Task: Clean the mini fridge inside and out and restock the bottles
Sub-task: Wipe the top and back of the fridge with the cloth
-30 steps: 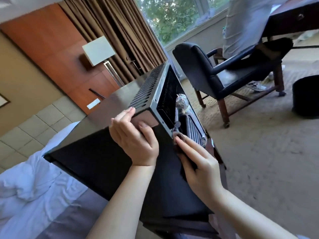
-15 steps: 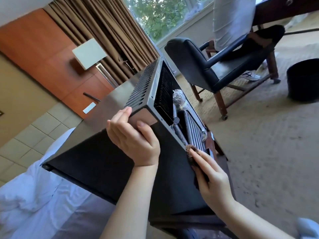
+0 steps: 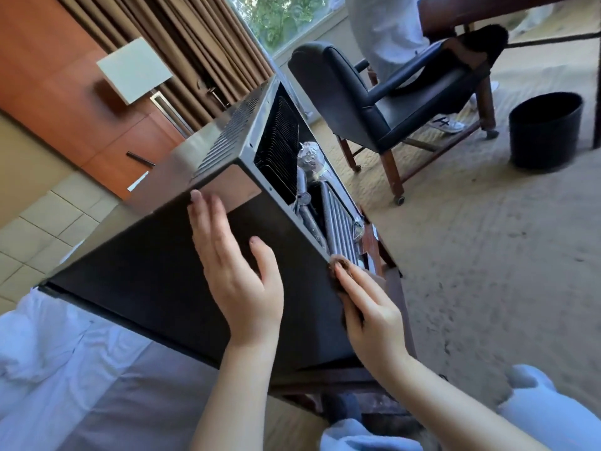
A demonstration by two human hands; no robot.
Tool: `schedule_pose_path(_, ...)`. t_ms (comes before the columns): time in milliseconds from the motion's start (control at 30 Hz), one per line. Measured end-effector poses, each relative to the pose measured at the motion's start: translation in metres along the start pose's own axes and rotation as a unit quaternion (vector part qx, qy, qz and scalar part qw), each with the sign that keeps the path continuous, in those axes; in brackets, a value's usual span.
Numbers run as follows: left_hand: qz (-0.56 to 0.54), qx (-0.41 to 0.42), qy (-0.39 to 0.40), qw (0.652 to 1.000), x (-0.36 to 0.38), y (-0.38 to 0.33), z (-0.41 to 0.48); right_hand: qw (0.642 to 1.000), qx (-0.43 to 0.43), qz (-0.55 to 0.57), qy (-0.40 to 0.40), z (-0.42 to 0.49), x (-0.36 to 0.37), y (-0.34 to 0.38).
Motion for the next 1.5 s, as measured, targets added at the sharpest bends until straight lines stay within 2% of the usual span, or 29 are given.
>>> schedule_pose_path(133,0.011,-0.018,0.065,0.998,0.014,-0.011,-0.051,0.981,0.176,-0.067,0.035,-0.084,-0.028,-0.067)
schedule_pose_path(200,0.011,-0.025,0.080,0.996,0.022,-0.015,-0.068,0.967,0.235,-0.078,0.059,-0.104,-0.038,-0.083)
schedule_pose_path(267,0.016,-0.036,0.085,0.996,0.030,-0.018,-0.076,0.968,0.233,-0.071,0.055,-0.095,-0.039,-0.080)
schedule_pose_path(467,0.036,-0.056,0.091,0.994,0.038,-0.018,-0.083,0.995,0.092,0.031,0.010,-0.009,-0.006,-0.007)
schedule_pose_path(533,0.042,-0.047,0.093,0.994,0.039,-0.017,-0.086,0.995,0.091,0.039,-0.010,-0.009,-0.002,-0.004)
schedule_pose_path(600,0.051,-0.036,0.099,0.993,0.042,-0.016,-0.088,0.992,0.124,0.018,-0.030,-0.034,-0.006,-0.021)
schedule_pose_path(700,0.090,-0.033,0.127,0.987,0.046,-0.019,-0.092,0.973,0.229,-0.017,-0.040,-0.091,-0.023,-0.069)
schedule_pose_path(867,0.146,-0.047,0.152,0.976,0.053,-0.028,-0.105,0.931,0.358,-0.060,0.044,-0.149,-0.046,-0.131)
schedule_pose_path(1000,0.163,-0.055,0.167,0.971,0.060,-0.032,-0.121,0.899,0.431,-0.061,0.057,-0.161,-0.052,-0.152)
schedule_pose_path(1067,0.169,-0.054,0.176,0.968,0.062,-0.032,-0.128,0.910,0.408,-0.056,0.049,-0.155,-0.052,-0.146)
schedule_pose_path(1167,0.174,-0.051,0.181,0.967,0.064,-0.029,-0.134,0.963,0.260,-0.048,0.045,-0.139,-0.045,-0.116)
schedule_pose_path(1233,0.175,-0.050,0.182,0.966,0.065,-0.028,-0.134,0.975,0.213,-0.046,0.049,-0.142,-0.041,-0.110)
schedule_pose_path(1300,0.175,-0.054,0.184,0.966,0.066,-0.027,-0.135,0.956,0.289,-0.041,0.034,-0.155,-0.045,-0.125)
schedule_pose_path(1400,0.172,-0.064,0.190,0.964,0.066,-0.027,-0.137,0.893,0.442,-0.051,0.060,-0.182,-0.051,-0.155)
schedule_pose_path(1467,0.178,-0.062,0.198,0.962,0.065,-0.027,-0.137,0.873,0.469,-0.062,0.117,-0.188,-0.045,-0.162)
schedule_pose_path(1500,0.185,-0.056,0.204,0.960,0.064,-0.026,-0.137,0.872,0.471,-0.064,0.117,-0.188,-0.045,-0.162)
Point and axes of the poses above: each hand's wrist, its own z-axis towards the middle knuckle, its own x-axis out of the palm, y = z × x, the point moved 6 cm from there along z, towards the middle knuckle, and after that the axes turned 13 degrees about z, right-handed, at the moved point
